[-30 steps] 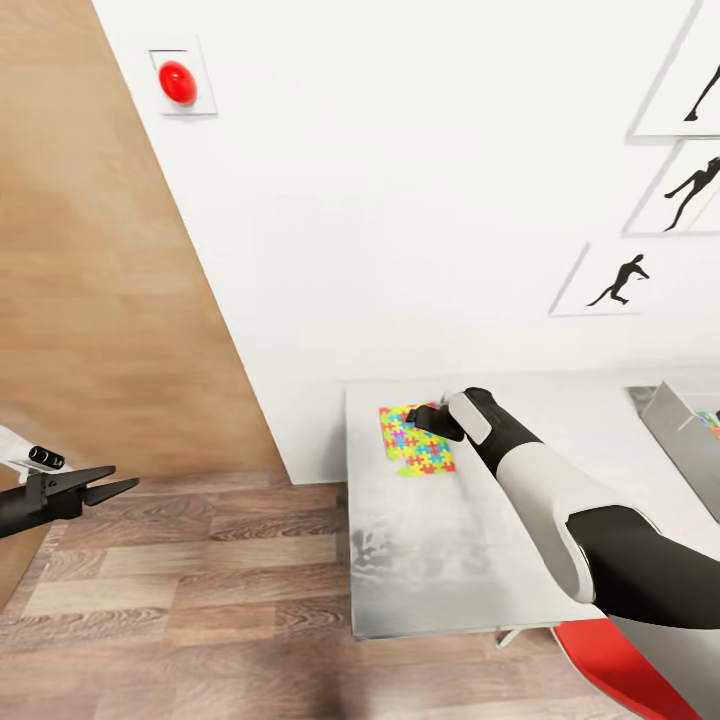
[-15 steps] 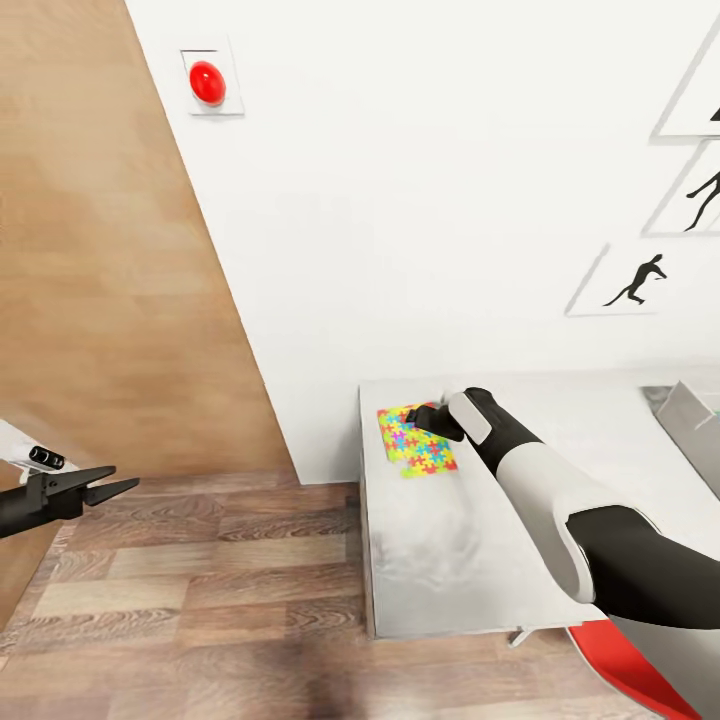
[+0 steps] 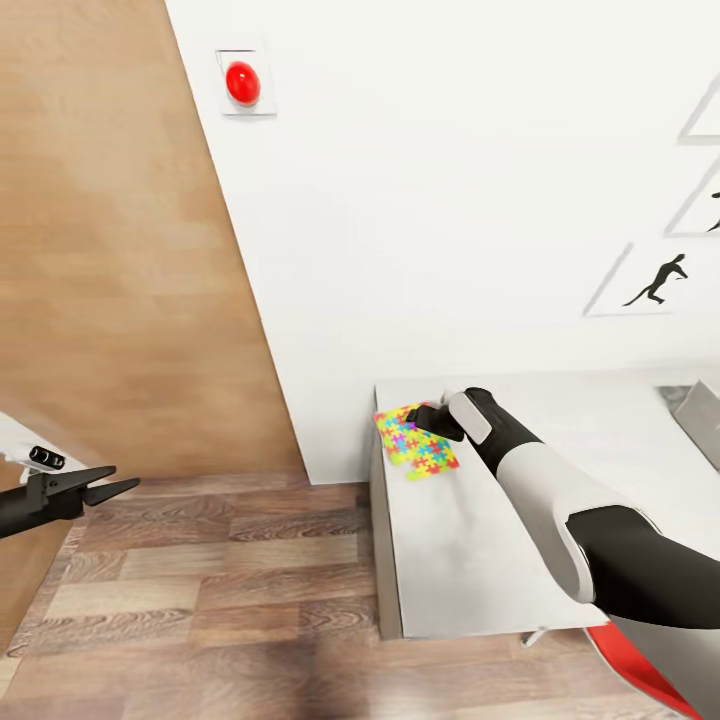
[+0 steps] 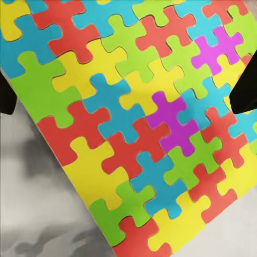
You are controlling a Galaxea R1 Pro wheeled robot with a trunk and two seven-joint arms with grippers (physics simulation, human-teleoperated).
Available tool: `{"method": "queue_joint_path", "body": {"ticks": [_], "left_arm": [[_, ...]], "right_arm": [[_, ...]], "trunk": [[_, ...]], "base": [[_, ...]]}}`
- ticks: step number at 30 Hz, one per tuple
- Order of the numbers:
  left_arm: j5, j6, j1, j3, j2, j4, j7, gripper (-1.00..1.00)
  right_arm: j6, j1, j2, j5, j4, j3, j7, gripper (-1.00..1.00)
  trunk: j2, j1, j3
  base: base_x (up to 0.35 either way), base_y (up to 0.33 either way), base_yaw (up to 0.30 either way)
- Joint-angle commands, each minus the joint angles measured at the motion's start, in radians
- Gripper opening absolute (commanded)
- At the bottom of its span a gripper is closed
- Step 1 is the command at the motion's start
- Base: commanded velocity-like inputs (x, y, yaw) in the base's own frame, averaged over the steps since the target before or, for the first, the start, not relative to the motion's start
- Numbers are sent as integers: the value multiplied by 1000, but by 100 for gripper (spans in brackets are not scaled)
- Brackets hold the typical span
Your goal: Put all the toys in the child's room - the three board games (two on the bed and one on the table), the two jigsaw puzzles on the table, and the tennis ball on the table - inside the toy box on the table in the child's room.
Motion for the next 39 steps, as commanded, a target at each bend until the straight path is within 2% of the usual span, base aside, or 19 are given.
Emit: {"method": "queue_joint_path", "body": {"ticks": [1, 39], "left_arm": [[0, 11, -1, -1, 0, 0, -4, 100], [0, 10, -1, -1, 0, 0, -4, 100]], "right_arm": [[3, -1, 0, -11, -1, 7, -9, 100], [2, -1, -1, -11, -1, 7, -9, 100]], "trunk": [[-2, 1, -2], [-2, 1, -2]], "base": [[0, 139, 0], [-14, 52, 0]]}}
